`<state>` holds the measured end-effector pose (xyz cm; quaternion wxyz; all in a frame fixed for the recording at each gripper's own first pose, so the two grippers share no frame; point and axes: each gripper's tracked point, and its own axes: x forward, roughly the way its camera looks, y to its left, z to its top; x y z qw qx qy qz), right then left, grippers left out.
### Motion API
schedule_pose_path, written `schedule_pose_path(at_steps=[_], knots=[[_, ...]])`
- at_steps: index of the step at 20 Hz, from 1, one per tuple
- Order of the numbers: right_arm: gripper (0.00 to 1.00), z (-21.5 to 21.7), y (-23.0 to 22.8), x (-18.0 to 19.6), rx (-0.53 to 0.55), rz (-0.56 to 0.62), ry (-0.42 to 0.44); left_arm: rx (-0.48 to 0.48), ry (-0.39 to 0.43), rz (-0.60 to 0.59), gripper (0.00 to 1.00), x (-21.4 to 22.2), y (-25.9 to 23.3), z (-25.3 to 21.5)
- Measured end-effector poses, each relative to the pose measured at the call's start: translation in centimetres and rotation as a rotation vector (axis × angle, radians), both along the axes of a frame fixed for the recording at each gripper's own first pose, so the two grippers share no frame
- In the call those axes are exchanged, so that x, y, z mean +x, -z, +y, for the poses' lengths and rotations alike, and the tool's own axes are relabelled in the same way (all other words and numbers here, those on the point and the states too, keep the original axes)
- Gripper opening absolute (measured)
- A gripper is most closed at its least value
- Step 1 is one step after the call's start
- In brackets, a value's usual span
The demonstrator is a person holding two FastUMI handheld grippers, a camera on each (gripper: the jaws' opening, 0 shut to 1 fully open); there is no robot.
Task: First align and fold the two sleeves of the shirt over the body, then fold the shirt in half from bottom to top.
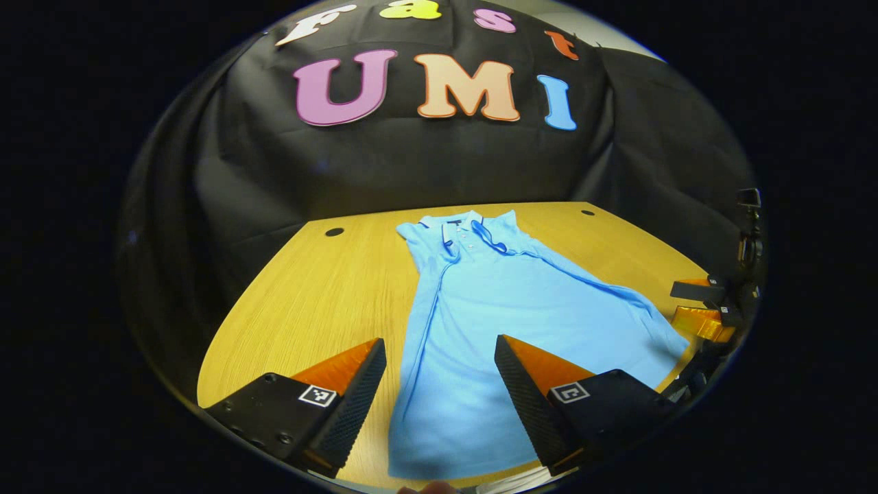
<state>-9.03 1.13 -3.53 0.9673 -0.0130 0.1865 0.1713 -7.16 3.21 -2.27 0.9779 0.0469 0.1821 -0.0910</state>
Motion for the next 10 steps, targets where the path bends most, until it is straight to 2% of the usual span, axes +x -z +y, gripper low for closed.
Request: schedule_pose_path(at_steps=[5,10], knots=[[0.97,-0.9,1.4,-2.9,-0.029,0.022,0.016,-0.046,-0.024,0.052,0.97,-4.4,4.2,-0.4],[0.97,-1.5,4.3,-3.6,-0.084,0.061,0.029,-0.026,-0.065,0.061,0.97,-6.1,6.1,0.6]])
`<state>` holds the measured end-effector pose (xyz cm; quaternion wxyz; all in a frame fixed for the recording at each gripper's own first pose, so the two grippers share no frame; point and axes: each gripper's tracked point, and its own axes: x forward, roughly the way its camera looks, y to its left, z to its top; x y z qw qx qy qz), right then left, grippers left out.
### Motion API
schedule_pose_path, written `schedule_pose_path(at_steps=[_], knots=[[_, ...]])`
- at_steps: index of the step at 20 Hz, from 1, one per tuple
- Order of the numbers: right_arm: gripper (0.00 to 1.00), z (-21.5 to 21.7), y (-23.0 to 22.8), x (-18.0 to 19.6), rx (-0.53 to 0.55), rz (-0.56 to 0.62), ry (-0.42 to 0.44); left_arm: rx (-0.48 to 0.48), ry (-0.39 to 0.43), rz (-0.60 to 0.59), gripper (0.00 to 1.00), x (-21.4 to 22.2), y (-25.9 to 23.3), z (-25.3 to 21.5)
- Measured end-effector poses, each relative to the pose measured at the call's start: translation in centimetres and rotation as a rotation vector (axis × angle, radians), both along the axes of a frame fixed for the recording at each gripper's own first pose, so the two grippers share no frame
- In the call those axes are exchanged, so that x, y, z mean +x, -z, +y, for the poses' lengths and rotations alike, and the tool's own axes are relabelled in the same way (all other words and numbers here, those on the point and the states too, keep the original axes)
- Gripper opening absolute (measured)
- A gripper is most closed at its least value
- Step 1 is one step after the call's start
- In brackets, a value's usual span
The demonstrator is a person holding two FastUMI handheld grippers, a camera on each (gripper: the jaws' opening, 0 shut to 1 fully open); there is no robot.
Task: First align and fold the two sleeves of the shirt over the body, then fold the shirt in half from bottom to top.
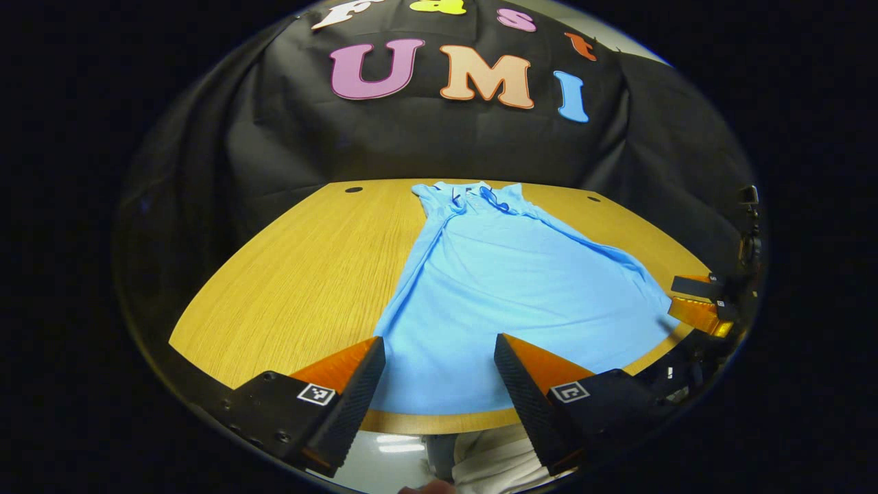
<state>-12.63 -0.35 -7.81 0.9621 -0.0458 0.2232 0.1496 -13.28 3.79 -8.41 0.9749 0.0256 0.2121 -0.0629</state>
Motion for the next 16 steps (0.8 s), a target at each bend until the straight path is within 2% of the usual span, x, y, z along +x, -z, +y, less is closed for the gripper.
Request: schedule_pose_path(at_steps=[3,8,9,13,14,15,16], knots=[[0.98,0.3,1.5,-0.6,-0.006,0.032,-0.017,0.021,-0.007,-0.004,0.97,-0.5,0.2,0.0],[0.98,0.5,1.6,-0.6,-0.031,0.004,-0.036,0.011,-0.019,0.051,0.97,-0.7,2.5,0.1],[0.98,0.7,1.8,-0.8,-0.027,0.009,-0.044,0.005,-0.021,0.015,0.98,-0.3,1.7,0.0],[0.92,1.2,1.9,-0.7,-0.018,0.007,-0.056,0.005,-0.011,0.013,0.96,-0.3,2.2,-0.5],[0.91,1.7,2.1,-0.7,-0.009,0.010,-0.066,-0.002,-0.003,-0.005,0.90,-0.1,1.9,-0.8],[0.75,1.9,1.9,-0.7,-0.007,0.005,-0.069,-0.005,0.007,-0.009,0.86,0.1,2.2,-1.1],[0.77,2.2,1.9,-0.7,-0.007,0.007,-0.082,-0.008,0.017,-0.017,0.71,0.1,2.1,-1.5]])
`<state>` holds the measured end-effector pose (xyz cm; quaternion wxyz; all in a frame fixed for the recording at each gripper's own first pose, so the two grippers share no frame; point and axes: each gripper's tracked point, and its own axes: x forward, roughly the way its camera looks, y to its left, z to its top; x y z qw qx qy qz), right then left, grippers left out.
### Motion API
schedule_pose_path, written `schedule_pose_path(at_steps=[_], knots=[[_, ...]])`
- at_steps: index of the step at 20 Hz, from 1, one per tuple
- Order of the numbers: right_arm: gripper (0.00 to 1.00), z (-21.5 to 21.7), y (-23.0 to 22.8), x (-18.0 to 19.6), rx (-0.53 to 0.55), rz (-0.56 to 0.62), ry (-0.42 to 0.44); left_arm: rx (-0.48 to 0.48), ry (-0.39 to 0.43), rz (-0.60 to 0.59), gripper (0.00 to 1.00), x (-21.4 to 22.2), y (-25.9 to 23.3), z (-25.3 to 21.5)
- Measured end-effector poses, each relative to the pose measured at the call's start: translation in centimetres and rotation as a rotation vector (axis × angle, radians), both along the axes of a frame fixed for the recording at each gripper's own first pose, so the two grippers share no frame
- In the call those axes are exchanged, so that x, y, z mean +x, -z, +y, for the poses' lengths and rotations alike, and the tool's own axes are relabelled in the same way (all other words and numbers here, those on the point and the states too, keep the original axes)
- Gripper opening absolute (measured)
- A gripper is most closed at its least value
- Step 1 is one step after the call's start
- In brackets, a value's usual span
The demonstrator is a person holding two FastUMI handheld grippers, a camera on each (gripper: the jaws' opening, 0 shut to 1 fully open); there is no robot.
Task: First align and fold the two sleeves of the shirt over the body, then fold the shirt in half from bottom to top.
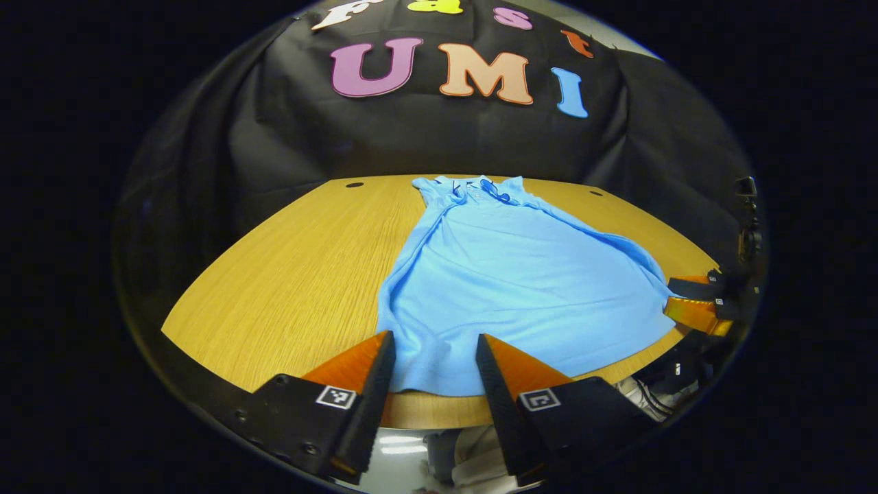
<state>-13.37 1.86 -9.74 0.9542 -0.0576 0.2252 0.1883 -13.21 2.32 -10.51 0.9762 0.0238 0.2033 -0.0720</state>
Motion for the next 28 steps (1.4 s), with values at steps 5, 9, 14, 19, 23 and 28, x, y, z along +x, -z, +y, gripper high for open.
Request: schedule_pose_path(at_steps=[5,9,14,19,23,28], knots=[[0.24,1.3,0.2,-0.1,0.026,0.006,-0.022,0.009,0.043,-0.033,0.12,0.4,-0.2,-1.5],[0.03,1.3,0.2,-0.1,0.053,0.019,-0.006,0.024,0.035,-0.039,0.00,0.7,-0.1,-1.6],[0.03,1.5,-0.4,0.6,0.057,0.012,0.010,0.024,0.026,-0.029,0.00,0.8,-0.3,-1.3],[0.03,2.0,-3.3,3.3,0.030,-0.058,0.008,0.022,0.030,-0.058,0.00,2.8,-3.0,-1.6],[0.03,2.2,-5.6,6.2,0.047,-0.088,0.024,0.002,0.033,-0.123,0.00,5.8,-7.0,-1.8],[0.03,2.4,-8.3,10.7,0.032,-0.123,0.047,-0.073,0.060,-0.165,0.00,10.6,-11.1,-2.6]])
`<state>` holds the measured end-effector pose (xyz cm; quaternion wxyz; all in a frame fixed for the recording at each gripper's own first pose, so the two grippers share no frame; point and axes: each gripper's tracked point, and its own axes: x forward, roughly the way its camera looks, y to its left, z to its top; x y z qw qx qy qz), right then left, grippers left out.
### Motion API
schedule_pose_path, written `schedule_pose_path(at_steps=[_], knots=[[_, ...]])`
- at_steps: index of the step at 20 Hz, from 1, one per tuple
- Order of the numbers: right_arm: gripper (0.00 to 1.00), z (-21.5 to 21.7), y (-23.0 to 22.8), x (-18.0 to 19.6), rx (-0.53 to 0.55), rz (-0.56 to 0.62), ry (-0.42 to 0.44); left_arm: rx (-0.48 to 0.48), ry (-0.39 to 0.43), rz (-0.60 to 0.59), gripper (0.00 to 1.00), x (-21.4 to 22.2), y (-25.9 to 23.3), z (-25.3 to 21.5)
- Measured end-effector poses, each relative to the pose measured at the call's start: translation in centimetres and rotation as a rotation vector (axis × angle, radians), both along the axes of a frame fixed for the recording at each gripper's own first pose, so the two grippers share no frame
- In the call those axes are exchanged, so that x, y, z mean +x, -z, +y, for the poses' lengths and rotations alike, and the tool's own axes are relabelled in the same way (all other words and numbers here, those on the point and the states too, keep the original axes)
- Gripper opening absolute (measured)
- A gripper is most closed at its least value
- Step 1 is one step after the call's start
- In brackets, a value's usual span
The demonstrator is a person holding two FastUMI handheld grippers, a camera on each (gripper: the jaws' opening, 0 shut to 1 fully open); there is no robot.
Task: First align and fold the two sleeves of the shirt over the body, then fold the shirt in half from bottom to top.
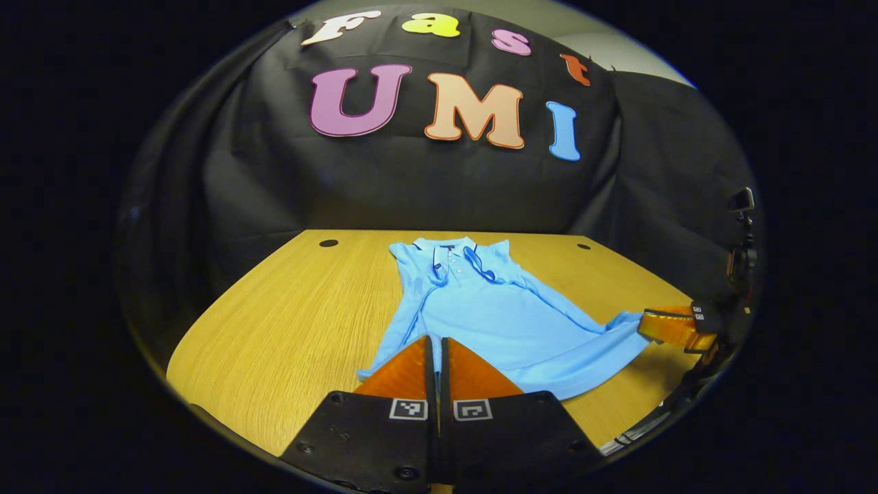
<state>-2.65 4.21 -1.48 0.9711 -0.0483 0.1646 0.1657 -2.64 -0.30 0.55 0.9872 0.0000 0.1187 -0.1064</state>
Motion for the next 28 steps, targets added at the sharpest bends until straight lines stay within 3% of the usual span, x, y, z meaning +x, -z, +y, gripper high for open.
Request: schedule_pose_path(at_steps=[6,13,19,28], knots=[[0.03,-0.6,-2.4,7.2,-0.082,-0.019,0.044,0.008,-0.028,-0.019,0.00,7.4,-3.2,1.0],[0.03,-1.2,-2.5,16.6,-0.093,0.012,0.127,0.001,-0.072,0.006,0.00,15.1,-4.0,1.8],[0.03,-0.4,-2.6,24.5,-0.181,0.011,0.144,0.029,-0.135,0.007,0.00,22.6,-4.6,2.1],[0.03,-0.7,0.8,35.8,-0.270,0.047,0.191,0.084,-0.216,0.029,0.00,33.4,-2.8,3.4]])
